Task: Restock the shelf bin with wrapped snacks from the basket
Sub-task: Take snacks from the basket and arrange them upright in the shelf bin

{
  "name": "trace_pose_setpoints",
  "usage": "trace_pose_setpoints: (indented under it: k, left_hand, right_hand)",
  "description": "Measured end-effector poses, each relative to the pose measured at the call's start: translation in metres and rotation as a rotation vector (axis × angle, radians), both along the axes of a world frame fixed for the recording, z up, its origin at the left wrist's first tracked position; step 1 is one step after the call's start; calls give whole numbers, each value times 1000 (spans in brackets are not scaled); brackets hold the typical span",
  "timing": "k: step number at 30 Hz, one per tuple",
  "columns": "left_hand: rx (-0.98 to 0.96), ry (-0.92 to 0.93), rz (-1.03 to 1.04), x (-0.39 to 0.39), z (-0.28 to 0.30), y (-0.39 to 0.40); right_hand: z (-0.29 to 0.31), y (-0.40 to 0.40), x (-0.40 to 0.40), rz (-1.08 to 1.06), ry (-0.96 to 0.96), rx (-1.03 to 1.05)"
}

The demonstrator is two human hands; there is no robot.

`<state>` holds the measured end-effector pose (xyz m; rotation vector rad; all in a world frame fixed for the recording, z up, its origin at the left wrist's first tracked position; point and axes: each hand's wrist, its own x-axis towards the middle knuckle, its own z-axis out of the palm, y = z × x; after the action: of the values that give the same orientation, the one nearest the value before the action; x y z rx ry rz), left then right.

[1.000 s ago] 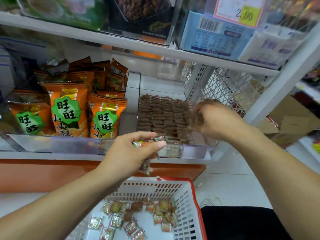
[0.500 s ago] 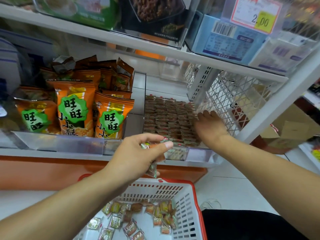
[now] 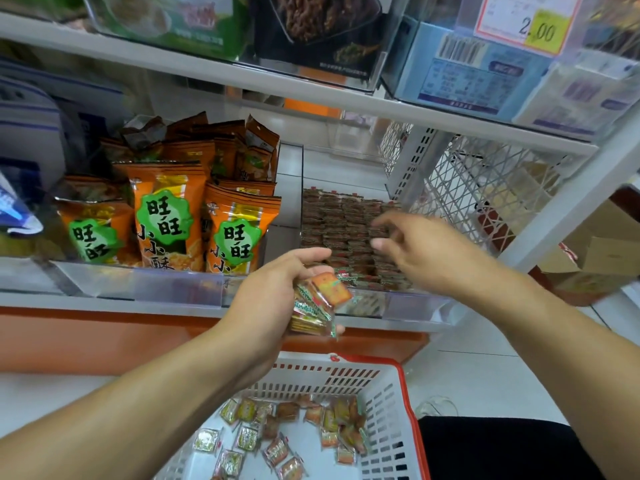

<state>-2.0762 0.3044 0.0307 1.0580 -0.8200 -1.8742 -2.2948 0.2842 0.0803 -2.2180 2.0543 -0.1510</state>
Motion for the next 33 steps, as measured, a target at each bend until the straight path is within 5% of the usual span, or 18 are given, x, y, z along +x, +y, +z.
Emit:
trace_pose_setpoints:
  k: [2,6,12,17,26,33]
  left_hand:
    - [10,24,-7,0,2,2]
    - [17,38,-10,2,5,6]
    - [101,117,-52,8,9,8]
    - [58,71,-124,7,9,9]
    - [-110,34,-161,11,-3,9]
    - [-223,28,-117,10,-3,10]
  right_hand:
    - [6,26,20,149,-463,81]
    - [-15,59,37,336,-542,61]
    - [-41,61,29,150,-859,53]
    - [-47,56,31,-123,-1405,262]
    - [-39,52,24,-359,-1637,204]
    - [-37,58,21,-233,-1639,379]
